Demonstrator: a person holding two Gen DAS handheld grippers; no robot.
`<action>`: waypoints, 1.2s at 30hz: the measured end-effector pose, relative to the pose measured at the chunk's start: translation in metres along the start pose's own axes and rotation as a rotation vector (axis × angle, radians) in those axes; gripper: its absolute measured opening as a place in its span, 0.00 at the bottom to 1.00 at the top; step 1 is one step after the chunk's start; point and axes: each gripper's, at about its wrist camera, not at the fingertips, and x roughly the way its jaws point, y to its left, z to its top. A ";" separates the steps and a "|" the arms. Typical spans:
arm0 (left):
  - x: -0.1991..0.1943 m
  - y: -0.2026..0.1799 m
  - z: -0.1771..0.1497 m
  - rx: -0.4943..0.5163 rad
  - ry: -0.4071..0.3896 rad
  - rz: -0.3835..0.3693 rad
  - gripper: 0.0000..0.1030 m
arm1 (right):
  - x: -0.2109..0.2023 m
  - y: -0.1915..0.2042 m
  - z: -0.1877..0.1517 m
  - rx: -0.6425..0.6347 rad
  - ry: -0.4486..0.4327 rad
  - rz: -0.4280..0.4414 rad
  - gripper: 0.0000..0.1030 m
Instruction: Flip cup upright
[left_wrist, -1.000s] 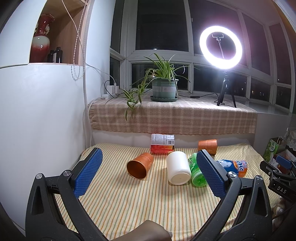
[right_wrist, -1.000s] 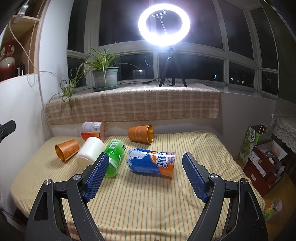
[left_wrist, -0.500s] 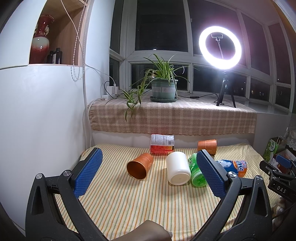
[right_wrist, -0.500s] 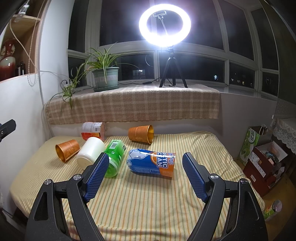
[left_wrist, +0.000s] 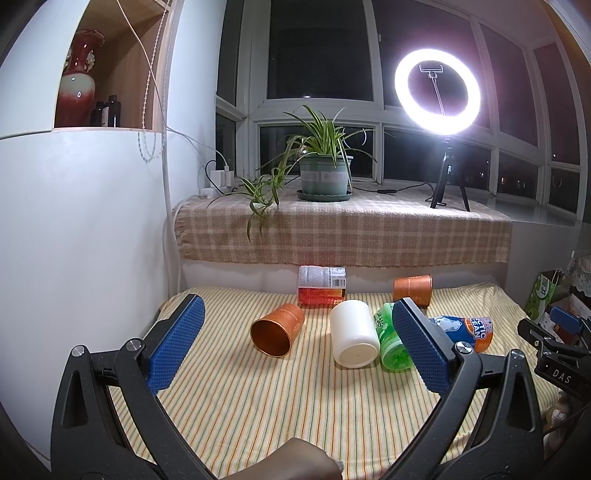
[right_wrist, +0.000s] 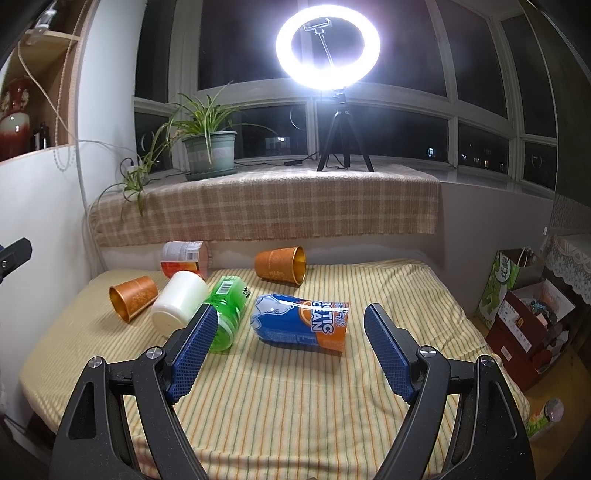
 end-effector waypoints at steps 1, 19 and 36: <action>0.001 -0.002 0.000 0.001 0.002 0.000 1.00 | 0.001 0.000 0.000 -0.001 0.002 0.001 0.79; 0.015 -0.002 -0.028 0.029 0.074 0.011 1.00 | 0.048 -0.029 0.004 0.021 0.177 0.096 0.79; 0.024 0.017 -0.041 0.038 0.117 0.040 1.00 | 0.126 -0.013 0.069 0.005 0.241 0.211 0.79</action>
